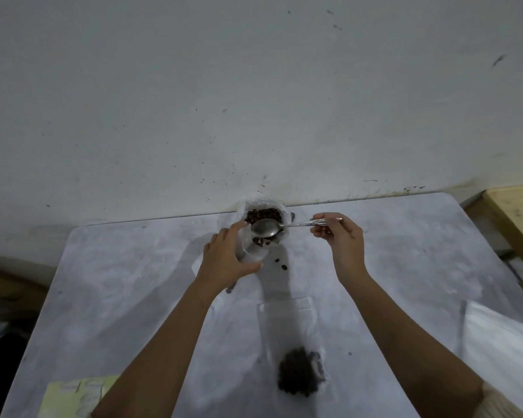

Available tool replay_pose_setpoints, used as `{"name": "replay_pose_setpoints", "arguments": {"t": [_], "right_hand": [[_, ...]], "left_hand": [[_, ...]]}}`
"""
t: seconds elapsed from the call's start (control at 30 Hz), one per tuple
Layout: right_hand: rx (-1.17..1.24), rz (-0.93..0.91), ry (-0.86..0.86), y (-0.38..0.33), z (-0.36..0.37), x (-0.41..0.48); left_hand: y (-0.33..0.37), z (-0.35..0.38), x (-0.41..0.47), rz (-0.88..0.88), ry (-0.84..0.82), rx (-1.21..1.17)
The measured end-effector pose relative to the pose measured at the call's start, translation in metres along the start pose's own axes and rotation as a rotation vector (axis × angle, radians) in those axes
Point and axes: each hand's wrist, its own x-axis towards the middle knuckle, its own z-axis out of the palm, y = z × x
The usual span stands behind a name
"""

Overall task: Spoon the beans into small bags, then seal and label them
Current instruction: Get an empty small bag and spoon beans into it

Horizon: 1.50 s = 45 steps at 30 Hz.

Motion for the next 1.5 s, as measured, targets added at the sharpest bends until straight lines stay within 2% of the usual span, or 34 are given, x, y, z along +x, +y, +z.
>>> {"name": "replay_pose_setpoints", "arguments": {"t": [0.13,0.3,0.47,0.87,1.3,1.5], "right_hand": [[0.023,-0.033,0.029,0.007,-0.005,0.004],[-0.24,-0.118,-0.058,0.035,0.006,0.003],[-0.371,-0.105,-0.021,0.057,0.021,0.004],[-0.12,0.277,0.132,0.063,0.036,0.012],[0.002,0.132,0.236,0.022,0.011,0.014],[-0.006,0.096,0.08,0.001,0.007,0.004]], "left_hand": [[-0.007,-0.002,-0.002,-0.007,-0.004,-0.009],[-0.015,-0.004,0.002,-0.024,-0.029,-0.005],[-0.022,-0.003,0.008,-0.03,-0.091,-0.04],[-0.027,0.002,0.009,-0.026,-0.108,-0.144],[-0.014,0.002,0.008,-0.044,-0.068,-0.03],[-0.004,-0.003,0.004,-0.039,-0.054,-0.02]]}}
